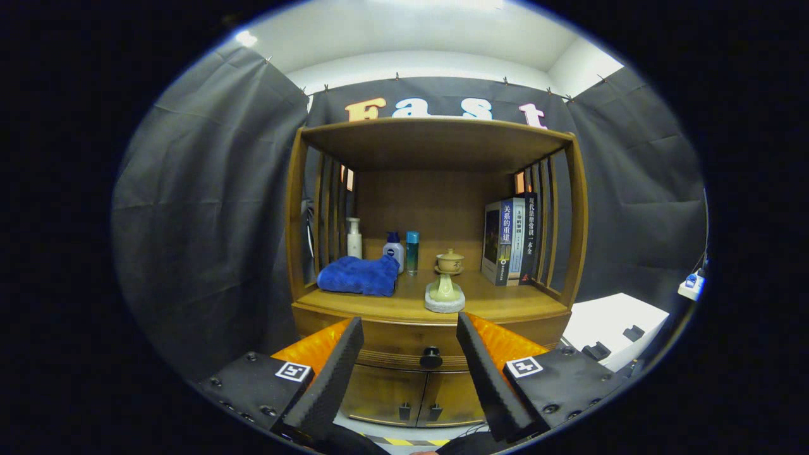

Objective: Pull open the drawer, take out the items inside it, and place them on the countertop above the cabinet.

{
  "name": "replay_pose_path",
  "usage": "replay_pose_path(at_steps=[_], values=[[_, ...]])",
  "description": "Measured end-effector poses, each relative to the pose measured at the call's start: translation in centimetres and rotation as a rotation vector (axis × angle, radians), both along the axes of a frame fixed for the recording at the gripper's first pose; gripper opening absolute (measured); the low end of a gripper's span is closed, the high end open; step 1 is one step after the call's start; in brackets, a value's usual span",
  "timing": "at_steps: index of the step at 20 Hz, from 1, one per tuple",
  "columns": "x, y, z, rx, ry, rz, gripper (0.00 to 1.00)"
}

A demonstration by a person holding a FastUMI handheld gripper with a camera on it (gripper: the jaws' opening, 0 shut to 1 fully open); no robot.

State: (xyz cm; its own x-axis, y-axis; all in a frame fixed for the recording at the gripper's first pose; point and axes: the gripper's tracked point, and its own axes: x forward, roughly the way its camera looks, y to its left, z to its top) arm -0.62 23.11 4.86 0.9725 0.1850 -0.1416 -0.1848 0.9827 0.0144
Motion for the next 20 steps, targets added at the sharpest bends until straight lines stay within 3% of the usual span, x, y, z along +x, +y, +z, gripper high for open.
replay_pose_path(at_steps=[8, 20], values=[[-4.4, -0.4, 2.5, 0.012, -0.083, 0.007, 0.97], [-3.7, -2.4, 2.2, 0.045, -0.073, -0.041, 0.96]])
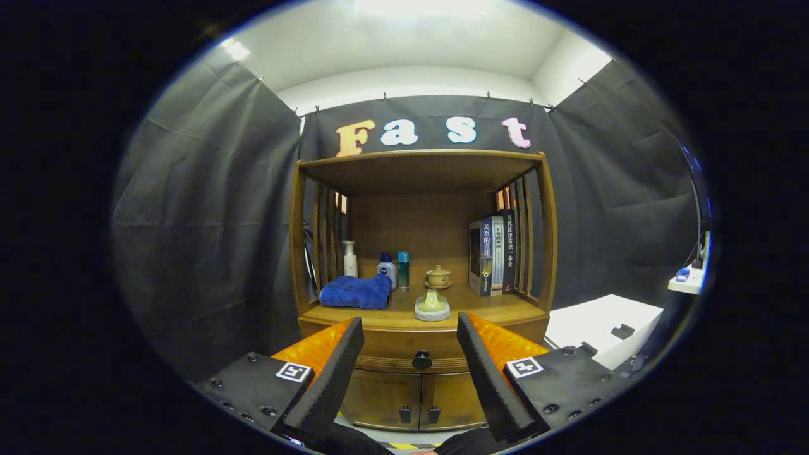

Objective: Pull open the drawer, take out the items inside it, and place them on the countertop above the cabinet.

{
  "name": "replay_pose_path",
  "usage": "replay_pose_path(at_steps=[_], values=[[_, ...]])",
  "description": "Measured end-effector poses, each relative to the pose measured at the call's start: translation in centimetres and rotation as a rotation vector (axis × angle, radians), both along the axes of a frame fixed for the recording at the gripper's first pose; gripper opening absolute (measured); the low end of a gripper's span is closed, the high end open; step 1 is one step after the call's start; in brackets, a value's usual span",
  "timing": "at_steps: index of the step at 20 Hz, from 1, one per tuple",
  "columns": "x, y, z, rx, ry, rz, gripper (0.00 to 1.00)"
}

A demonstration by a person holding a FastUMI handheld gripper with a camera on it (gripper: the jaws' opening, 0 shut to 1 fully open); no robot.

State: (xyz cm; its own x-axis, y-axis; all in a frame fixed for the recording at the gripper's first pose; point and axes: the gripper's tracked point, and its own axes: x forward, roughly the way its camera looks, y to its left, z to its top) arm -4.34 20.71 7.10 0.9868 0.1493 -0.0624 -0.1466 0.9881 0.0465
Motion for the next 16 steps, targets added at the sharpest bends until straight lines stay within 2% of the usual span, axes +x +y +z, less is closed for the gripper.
replay_pose_path(at_steps=[5, 11, 16], values=[[-0.1, 0.1, -0.4, 0.01, 0.006, 0.028, 0.96], [-0.2, 0.4, -1.7, 0.083, 0.035, 0.078, 0.96], [0.3, -1.8, -2.6, 0.119, 0.058, 0.042, 0.97]])
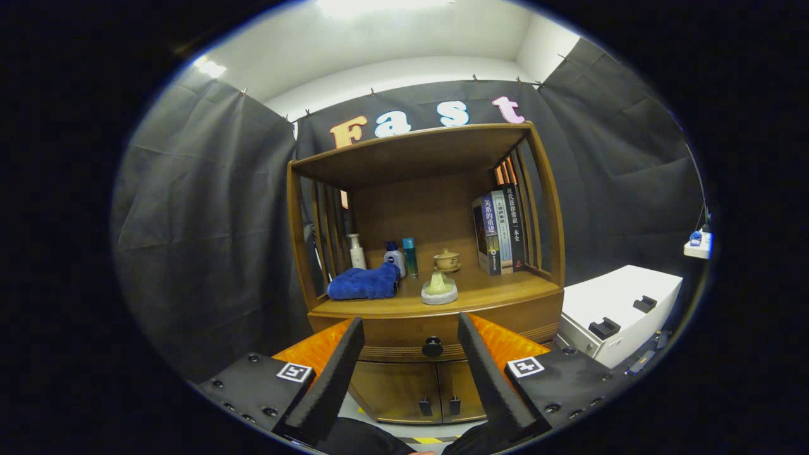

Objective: Pull open the drawer, take out the items inside it, and place them on the countertop above the cabinet.

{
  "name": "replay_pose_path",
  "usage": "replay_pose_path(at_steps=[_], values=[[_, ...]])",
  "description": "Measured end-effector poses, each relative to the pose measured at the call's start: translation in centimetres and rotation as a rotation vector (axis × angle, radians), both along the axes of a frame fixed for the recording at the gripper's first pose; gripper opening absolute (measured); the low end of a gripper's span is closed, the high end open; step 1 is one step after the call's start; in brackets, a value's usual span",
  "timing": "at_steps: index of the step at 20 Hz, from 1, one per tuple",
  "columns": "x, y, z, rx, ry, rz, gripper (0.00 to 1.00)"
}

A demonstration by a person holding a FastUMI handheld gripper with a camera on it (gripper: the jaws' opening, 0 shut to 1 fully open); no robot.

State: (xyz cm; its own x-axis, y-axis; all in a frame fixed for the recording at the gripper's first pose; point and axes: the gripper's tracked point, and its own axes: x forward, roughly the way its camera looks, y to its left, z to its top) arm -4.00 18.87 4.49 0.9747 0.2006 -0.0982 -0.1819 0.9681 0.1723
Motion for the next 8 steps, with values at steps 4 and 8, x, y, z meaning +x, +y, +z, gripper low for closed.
replay_pose_path(at_steps=[4, 8], values=[[0.2, -1.1, 0.9, -0.022, -0.024, -0.035, 0.97], [-0.1, -1.3, 1.4, -0.043, -0.037, -0.054, 0.97]])
